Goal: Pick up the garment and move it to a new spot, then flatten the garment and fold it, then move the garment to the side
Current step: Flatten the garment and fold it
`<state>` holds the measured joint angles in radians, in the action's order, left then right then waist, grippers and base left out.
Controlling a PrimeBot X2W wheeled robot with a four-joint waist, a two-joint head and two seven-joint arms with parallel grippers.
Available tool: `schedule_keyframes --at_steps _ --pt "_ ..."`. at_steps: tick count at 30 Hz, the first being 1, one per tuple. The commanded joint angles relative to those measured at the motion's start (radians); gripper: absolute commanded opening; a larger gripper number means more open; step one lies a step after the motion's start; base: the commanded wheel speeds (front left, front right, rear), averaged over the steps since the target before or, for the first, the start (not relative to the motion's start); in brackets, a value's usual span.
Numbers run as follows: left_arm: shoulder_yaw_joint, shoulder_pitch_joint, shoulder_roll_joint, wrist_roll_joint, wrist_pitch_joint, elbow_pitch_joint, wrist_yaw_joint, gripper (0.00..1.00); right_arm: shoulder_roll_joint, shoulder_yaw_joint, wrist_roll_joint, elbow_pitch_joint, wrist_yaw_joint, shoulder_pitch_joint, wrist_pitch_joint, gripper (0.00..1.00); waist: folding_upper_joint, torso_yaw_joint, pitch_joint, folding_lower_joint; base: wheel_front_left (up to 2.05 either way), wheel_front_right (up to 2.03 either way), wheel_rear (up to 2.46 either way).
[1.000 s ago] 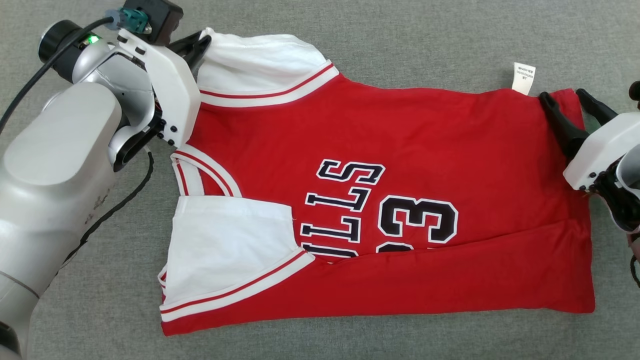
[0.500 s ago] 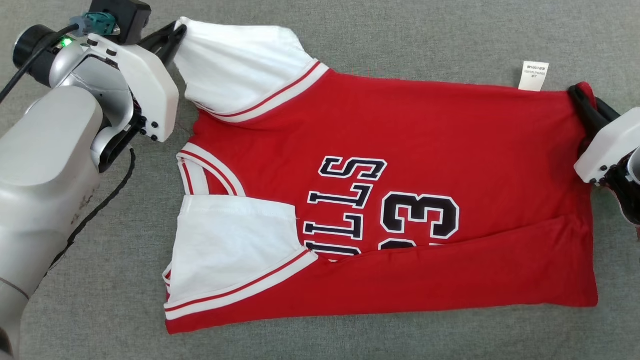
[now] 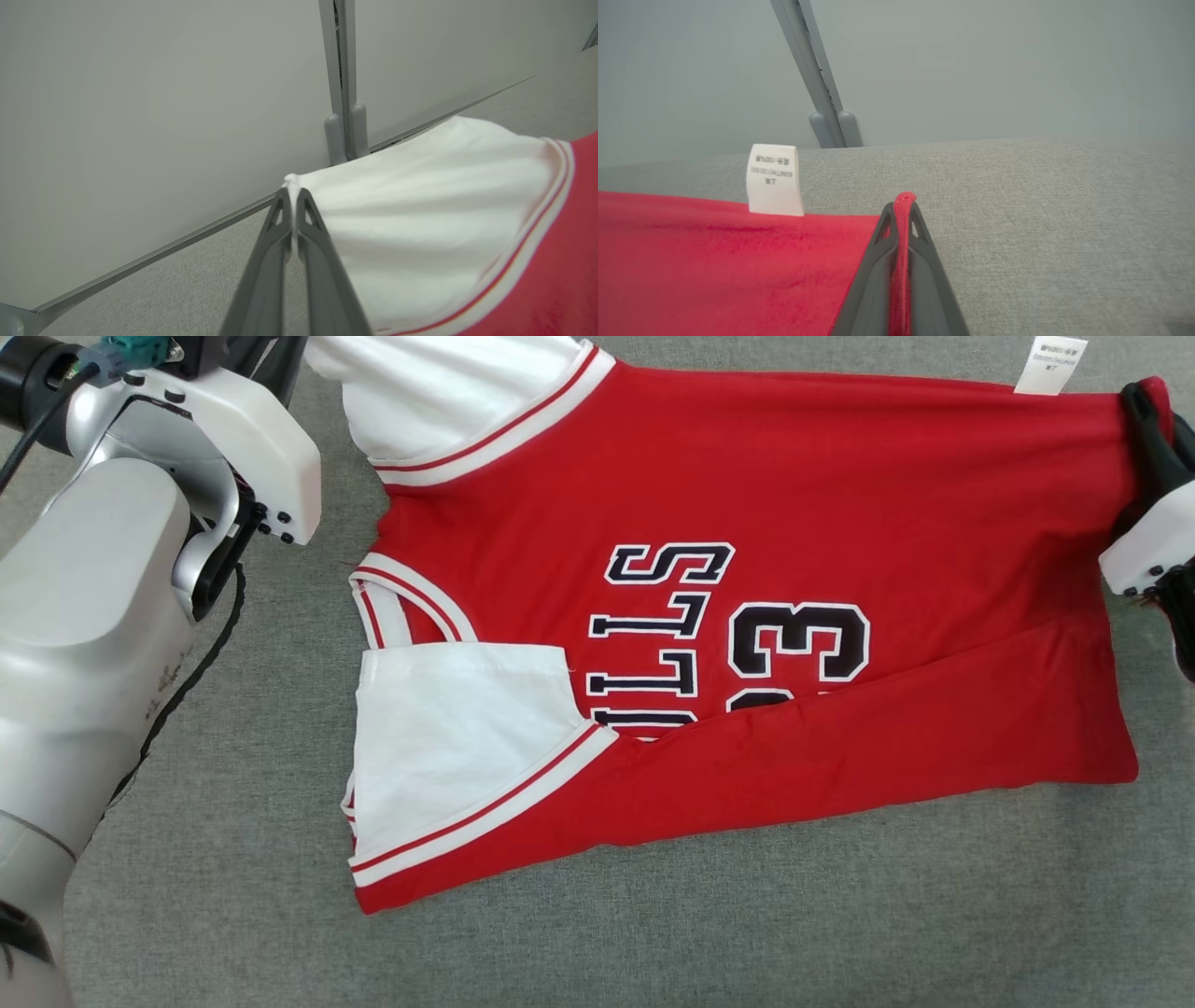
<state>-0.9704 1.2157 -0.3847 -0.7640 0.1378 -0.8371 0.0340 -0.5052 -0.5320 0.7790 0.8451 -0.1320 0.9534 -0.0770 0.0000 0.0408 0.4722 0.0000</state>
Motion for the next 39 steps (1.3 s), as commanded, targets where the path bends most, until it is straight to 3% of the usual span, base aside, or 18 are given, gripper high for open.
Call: schedule_keyframes --at_steps 1,9,17,20,32,39 --pt "0.0 0.008 -0.003 0.008 0.006 -0.013 0.001 0.0 0.005 -0.005 -0.006 0.01 0.003 0.004 -0.01 0.0 0.0 0.002 -0.002 0.0 0.0 0.0 0.0" --pt "-0.035 -0.03 0.02 0.014 0.038 -0.053 0.037 0.0 0.001 -0.055 0.017 0.021 0.002 -0.035 -0.08 0.0 0.0 0.013 -0.052 0.0 0.0 0.0 0.0" --pt "-0.073 -0.151 -0.027 -0.006 0.016 0.015 0.06 0.0 -0.05 -0.109 0.102 -0.065 0.002 -0.163 -0.136 0.0 0.0 0.02 -0.148 0.0 0.0 0.0 0.0" --pt "-0.085 -0.206 -0.07 -0.021 -0.019 0.09 0.056 0.0 -0.075 -0.121 0.13 -0.09 0.002 -0.211 -0.147 0.0 0.0 0.025 -0.178 0.0 0.0 0.0 0.0" --pt "-0.123 -0.447 -0.297 -0.099 -0.2 0.57 -0.043 0.0 -0.178 -0.201 0.126 -0.142 0.003 -0.348 -0.178 0.0 0.0 0.066 -0.274 0.0 0.0 0.0 0.0" --pt "-0.143 -0.52 -0.375 -0.143 -0.279 0.747 -0.078 0.0 -0.22 -0.257 0.153 -0.188 0.003 -0.393 -0.171 0.0 0.0 0.069 -0.289 0.0 0.0 0.0 0.0"
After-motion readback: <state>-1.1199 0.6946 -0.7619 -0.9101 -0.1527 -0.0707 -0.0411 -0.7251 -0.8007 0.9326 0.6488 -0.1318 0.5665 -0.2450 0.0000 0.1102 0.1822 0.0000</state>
